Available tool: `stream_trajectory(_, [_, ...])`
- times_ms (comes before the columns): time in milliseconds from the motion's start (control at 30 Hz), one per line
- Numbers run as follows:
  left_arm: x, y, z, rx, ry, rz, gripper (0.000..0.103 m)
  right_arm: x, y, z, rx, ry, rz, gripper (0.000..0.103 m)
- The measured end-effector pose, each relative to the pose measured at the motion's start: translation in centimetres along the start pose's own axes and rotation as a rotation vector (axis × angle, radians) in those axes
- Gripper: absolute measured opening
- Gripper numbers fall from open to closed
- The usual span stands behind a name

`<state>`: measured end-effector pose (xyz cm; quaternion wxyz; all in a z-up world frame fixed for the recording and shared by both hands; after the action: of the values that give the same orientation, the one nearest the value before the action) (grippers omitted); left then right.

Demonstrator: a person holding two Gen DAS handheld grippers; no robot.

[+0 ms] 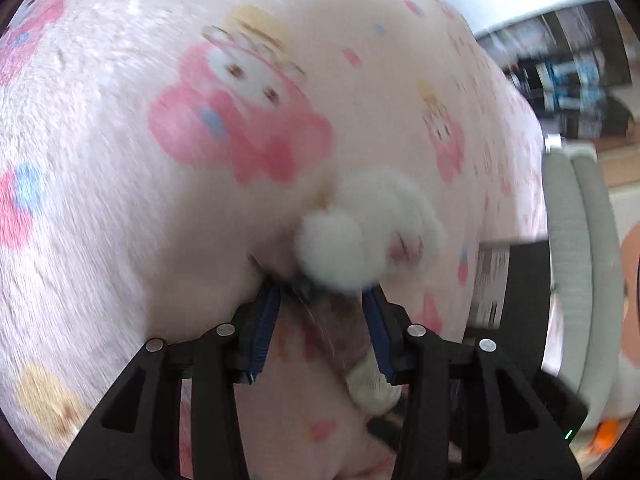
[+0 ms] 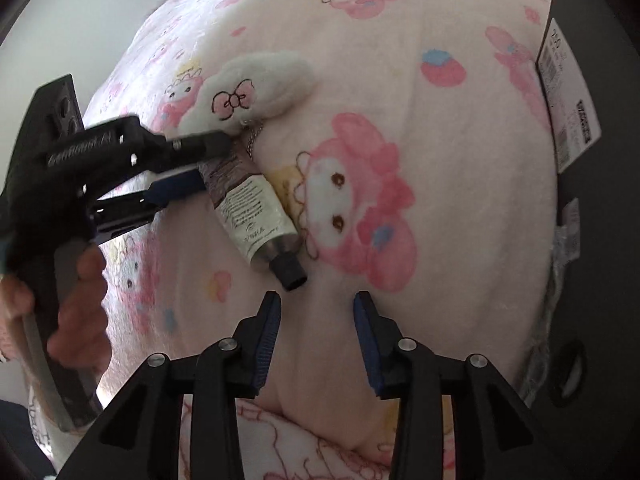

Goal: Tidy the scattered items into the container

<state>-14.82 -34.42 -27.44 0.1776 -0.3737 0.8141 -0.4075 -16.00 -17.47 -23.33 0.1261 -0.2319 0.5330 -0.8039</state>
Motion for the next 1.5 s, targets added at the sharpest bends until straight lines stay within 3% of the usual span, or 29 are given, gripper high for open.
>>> stream_trajectory(100, [0.1,0.7,-0.5,0.029,0.038,-0.037,0.031,0.7,0.3,0.6,-0.002,-0.026,-0.009,0.020])
stream_trajectory(367, [-3.4,-2.9,-0.2,0.063,0.104,-0.016,0.030,0.9,-1.0,1.1,-0.054,0.051,-0.070,0.015])
stream_trajectory(467, [-4.2,-4.2,1.5,0.029,0.057,0.027,0.031,1.2,-1.9,1.5,-0.090,0.052,-0.096,0.016])
stream_trajectory(533, [-4.0,-4.6,2.5,0.030,0.045,0.016,0.034,1.1,-2.1,1.9,-0.056,0.063,-0.090,0.016])
stream_trajectory(600, [-3.4,-4.9,3.6,0.045,0.028,-0.004,0.035,-1.9,-2.2,-0.5,-0.030,0.054,-0.072,0.019])
stream_trajectory(800, [-1.9,-3.6,3.6,0.021,0.008,-0.050,0.035,-1.8,-0.7,-1.9,0.076,0.099,-0.046,0.038])
stream_trajectory(967, [-1.5,-4.6,2.5,0.042,0.041,-0.099,0.037,-2.8,-2.5,-1.8,0.119,0.081,-0.047,0.039])
stream_trajectory(1100, [-0.7,-4.0,2.1,0.083,0.027,-0.126,0.037,-3.5,-1.6,-1.2,0.121,0.036,-0.013,0.038])
stream_trajectory(1233, [0.1,-4.4,1.5,0.125,0.058,-0.182,0.038,-2.1,0.9,0.4,0.117,0.011,0.002,0.031])
stream_trajectory(1333, [1.3,-4.1,1.7,0.121,0.062,-0.180,0.038,-2.4,1.0,0.3,0.125,0.009,0.019,0.026])
stream_trajectory(1500, [0.7,-3.1,1.8,0.133,0.099,-0.103,0.036,-2.4,1.3,0.3,0.147,0.016,0.021,0.023])
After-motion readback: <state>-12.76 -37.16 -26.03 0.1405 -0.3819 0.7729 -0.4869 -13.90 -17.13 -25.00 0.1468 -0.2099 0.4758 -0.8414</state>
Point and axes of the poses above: each gripper's, at about its wrist camera, not at the fingertips, and y roughly the way its jaws point, z to its left, x to its top, the point moved 3 cm from there along y, roughly the way its jaws point, and after that the axes turned 10 degrees about -y, right-handed, at the moved point
